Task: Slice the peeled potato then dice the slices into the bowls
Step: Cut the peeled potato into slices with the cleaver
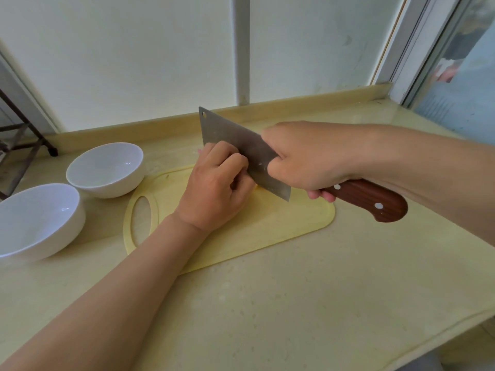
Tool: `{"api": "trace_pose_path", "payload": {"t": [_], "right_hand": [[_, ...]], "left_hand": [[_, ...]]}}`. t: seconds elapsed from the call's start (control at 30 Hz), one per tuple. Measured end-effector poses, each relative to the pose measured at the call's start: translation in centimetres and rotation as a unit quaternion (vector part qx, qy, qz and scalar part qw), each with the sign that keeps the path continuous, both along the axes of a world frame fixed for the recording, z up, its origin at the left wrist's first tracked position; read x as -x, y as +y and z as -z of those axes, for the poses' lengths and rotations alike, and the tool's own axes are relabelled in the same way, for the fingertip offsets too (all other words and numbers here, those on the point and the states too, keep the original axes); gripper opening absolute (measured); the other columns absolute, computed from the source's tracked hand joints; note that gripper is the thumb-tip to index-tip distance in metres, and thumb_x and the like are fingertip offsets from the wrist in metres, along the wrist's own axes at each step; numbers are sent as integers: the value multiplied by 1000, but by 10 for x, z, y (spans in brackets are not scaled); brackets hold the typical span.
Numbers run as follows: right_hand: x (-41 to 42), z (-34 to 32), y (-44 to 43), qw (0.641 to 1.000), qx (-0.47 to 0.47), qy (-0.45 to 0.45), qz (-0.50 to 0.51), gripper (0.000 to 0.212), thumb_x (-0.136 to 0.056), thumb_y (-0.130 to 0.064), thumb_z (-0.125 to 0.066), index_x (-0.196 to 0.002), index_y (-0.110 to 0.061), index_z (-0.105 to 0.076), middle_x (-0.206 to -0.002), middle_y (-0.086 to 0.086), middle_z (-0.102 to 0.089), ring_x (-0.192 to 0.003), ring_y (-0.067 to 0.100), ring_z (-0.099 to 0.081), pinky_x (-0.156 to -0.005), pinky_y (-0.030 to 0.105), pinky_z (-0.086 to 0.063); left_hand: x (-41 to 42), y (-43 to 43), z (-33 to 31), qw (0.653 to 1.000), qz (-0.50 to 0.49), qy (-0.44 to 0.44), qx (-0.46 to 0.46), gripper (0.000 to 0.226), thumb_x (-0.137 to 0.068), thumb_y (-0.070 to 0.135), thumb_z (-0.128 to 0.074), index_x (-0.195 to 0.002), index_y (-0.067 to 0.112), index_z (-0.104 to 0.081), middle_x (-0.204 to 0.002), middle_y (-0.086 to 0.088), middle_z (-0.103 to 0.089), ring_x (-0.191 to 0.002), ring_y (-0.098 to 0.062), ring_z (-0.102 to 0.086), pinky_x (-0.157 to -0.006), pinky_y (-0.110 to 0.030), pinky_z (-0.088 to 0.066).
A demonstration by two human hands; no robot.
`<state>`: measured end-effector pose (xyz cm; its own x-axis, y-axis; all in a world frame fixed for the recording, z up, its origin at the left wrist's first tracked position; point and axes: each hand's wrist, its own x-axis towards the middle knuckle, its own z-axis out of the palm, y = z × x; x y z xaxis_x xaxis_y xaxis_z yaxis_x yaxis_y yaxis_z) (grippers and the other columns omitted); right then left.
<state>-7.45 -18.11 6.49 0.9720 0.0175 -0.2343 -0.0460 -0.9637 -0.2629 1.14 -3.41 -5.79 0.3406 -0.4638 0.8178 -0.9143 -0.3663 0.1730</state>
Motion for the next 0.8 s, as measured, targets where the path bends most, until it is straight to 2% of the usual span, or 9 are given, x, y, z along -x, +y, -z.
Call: {"api": "trace_pose_path", "payload": {"t": [0.2, 0.33, 0.5, 0.67, 0.8], "right_hand": [[-4, 3, 3, 1000, 10, 5, -3, 14, -98, -11, -38, -100, -2, -49, -61, 18, -64, -37, 27, -55, -36, 26, -44], [-6, 13, 9, 1000, 13, 16, 2, 13, -99, -9, -37, -106, -3, -47, -81, 24, -67, -47, 30, -61, -37, 27, -47], [-12, 39, 17, 999, -1, 38, 1, 11, -99, -7, -35, -104, -9, -45, -90, 25, -65, -51, 33, -63, -40, 30, -50], [-14, 41, 14, 999, -13, 33, 11, 13, -98, -7, -35, -107, -8, -45, -92, 27, -65, -54, 35, -64, -41, 32, -52], [-11, 41, 13, 999, -23, 30, 11, 7, -100, -9, -36, -97, -12, -41, -91, 25, -64, -53, 32, -62, -42, 31, -52]], "left_hand": [[0, 1, 0, 1000, 0, 11, 8, 8, -77, -7, -60, -70, -3, -60, -75, -15, -55, -66, -29, -44, -61, -43, -39], [1, 1, 1, 1000, 4, 7, 2, 8, -78, -4, -58, -71, -2, -62, -77, -15, -56, -67, -30, -46, -62, -44, -41], [3, 1, 1, 1000, 8, 11, 1, 7, -77, -5, -59, -74, -2, -65, -78, -13, -57, -67, -29, -48, -62, -42, -41], [2, 3, -1, 1000, 11, 19, -4, 7, -80, -3, -60, -77, -2, -66, -81, -12, -59, -68, -30, -51, -63, -43, -43], [6, 15, -13, 995, 30, 69, -59, 16, -80, 11, -61, -87, 1, -70, -93, -9, -64, -80, -28, -59, -71, -39, -49]]}}
